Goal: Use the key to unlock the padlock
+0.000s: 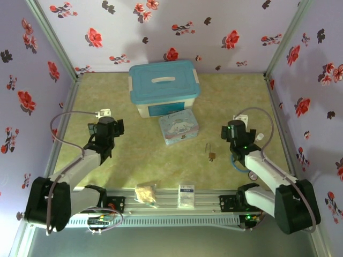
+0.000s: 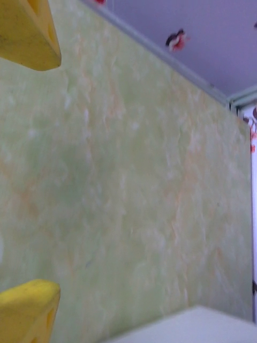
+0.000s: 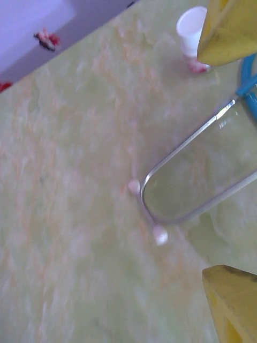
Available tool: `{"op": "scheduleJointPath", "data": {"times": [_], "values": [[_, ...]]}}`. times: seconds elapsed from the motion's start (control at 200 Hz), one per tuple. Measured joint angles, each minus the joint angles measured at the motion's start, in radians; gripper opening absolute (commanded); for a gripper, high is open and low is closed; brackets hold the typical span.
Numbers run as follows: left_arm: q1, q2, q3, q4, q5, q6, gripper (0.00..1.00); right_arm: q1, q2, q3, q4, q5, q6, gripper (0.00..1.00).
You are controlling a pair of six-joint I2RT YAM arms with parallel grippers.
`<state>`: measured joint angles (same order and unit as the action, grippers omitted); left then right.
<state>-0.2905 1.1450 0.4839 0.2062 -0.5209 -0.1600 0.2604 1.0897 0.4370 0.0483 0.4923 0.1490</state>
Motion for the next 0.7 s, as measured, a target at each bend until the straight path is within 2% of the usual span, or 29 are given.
{"op": "scheduleJointPath", "data": {"times": [0.215, 0.45, 0.56, 0.695], "values": [[0.098, 0.154, -0.118, 0.269, 0.002, 0.109, 1.00, -0.136, 0.176, -0.078, 0.355, -0.011, -0.045, 0.96], [0.253, 0.236, -0.143, 0.540, 0.135, 0.094, 1.00, -0.186, 0.355, -0.081, 0.687, -0.078, -0.055, 0.96], [0.293, 0.353, -0.173, 0.700, 0.204, 0.084, 1.00, -0.215, 0.418, -0.071, 0.713, -0.120, -0.051, 0.97], [0.293, 0.397, -0.164, 0.684, 0.256, 0.085, 1.00, -0.217, 0.433, -0.037, 0.716, -0.177, -0.049, 0.99]]}}
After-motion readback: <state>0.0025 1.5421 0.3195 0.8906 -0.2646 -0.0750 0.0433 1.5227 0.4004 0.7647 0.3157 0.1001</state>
